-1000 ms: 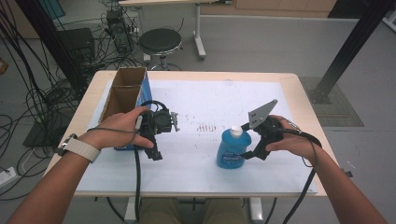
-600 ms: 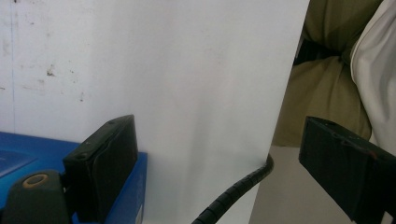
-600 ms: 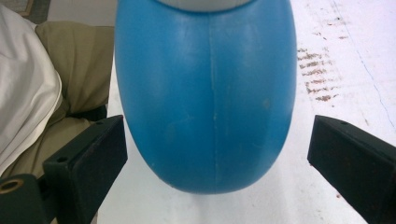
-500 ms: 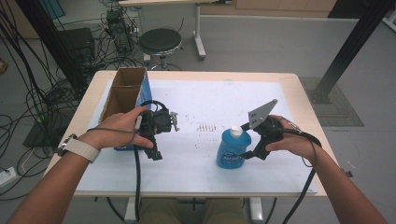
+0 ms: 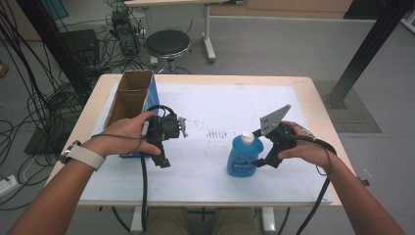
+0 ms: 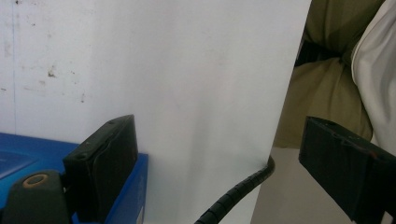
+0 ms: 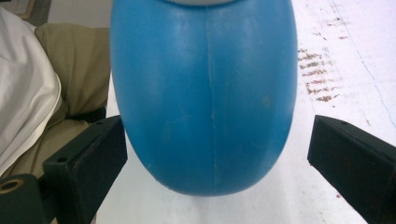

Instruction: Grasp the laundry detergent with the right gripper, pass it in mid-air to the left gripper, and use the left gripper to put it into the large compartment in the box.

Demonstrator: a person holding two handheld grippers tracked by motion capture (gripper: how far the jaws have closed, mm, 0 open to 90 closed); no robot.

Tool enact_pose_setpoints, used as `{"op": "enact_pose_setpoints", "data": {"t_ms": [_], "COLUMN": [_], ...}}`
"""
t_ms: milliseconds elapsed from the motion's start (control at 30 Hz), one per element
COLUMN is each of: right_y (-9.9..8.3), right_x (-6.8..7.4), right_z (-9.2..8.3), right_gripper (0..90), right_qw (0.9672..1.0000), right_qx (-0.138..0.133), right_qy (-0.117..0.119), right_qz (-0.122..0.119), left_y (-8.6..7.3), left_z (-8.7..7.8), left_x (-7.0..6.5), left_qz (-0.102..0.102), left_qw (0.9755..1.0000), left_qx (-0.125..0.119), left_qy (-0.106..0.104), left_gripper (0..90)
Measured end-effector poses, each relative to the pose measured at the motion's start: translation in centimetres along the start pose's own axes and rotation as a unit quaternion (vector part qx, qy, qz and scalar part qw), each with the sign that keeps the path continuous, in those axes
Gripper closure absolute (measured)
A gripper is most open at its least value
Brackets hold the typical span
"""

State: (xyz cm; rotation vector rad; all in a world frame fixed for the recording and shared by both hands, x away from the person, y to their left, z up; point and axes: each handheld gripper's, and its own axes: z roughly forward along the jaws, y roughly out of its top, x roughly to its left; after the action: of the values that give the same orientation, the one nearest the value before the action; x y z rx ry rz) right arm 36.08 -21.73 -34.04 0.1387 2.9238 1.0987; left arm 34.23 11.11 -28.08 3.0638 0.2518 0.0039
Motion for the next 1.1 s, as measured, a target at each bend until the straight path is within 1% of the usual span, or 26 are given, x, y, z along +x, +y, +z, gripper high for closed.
{"op": "enact_pose_setpoints", "data": {"t_ms": [167, 733, 1100], "right_y": [0.0, -0.3, -0.7], "right_x": [0.0, 0.0, 0.1], "right_z": [0.2, 0.5, 1.1], "right_gripper": [4.5, 4.4, 4.9], "right_qw": [1.0, 0.9999, 0.9997], "right_qx": [-0.003, -0.012, -0.021], "right_qy": [0.0, -0.003, -0.001], "right_qz": [0.003, 0.006, 0.008], "left_y": [0.0, 0.0, 0.1], "left_z": [0.0, 0.1, 0.1], "left_x": [0.0, 0.0, 0.1], "left_qz": [0.001, -0.004, -0.001], "left_qw": [1.0, 1.0, 1.0], "left_qx": [0.001, -0.001, 0.0], "left_qy": [0.0, -0.001, -0.001], "left_gripper": [12.2, 12.2, 12.2]}}
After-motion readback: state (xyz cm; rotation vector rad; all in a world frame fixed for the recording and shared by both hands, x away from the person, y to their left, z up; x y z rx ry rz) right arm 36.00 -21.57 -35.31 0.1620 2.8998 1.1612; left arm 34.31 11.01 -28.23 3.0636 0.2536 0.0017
